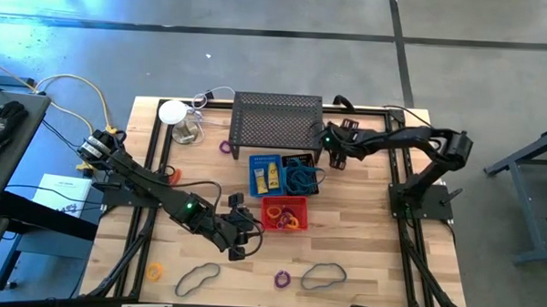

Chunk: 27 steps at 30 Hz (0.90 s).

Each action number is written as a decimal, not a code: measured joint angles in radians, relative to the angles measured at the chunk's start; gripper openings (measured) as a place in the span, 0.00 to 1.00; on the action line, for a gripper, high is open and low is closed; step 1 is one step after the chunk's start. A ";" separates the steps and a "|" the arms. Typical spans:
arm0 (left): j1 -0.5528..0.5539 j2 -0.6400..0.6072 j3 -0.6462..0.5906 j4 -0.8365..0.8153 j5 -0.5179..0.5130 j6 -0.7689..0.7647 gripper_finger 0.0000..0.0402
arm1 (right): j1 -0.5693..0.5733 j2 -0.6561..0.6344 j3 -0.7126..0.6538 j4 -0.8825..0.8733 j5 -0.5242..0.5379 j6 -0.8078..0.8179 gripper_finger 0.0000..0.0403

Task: Pick & Place Office Desk Supplies
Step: Put the yellow crayon box into the blue bin

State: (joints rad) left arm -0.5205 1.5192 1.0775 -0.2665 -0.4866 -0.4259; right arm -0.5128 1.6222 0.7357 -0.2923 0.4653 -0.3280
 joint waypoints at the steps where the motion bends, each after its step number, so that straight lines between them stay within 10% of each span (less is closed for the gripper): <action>1: 0.000 0.000 0.000 0.000 0.000 0.000 0.35 | -0.005 0.002 0.000 0.024 0.019 -0.009 0.67; 27: 0.010 0.000 0.000 -0.004 0.000 0.000 0.35 | -0.051 -0.001 0.001 0.062 0.215 0.011 0.67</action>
State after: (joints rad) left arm -0.5102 1.5192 1.0775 -0.2708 -0.4870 -0.4259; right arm -0.5639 1.6213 0.7364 -0.2300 0.6799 -0.3168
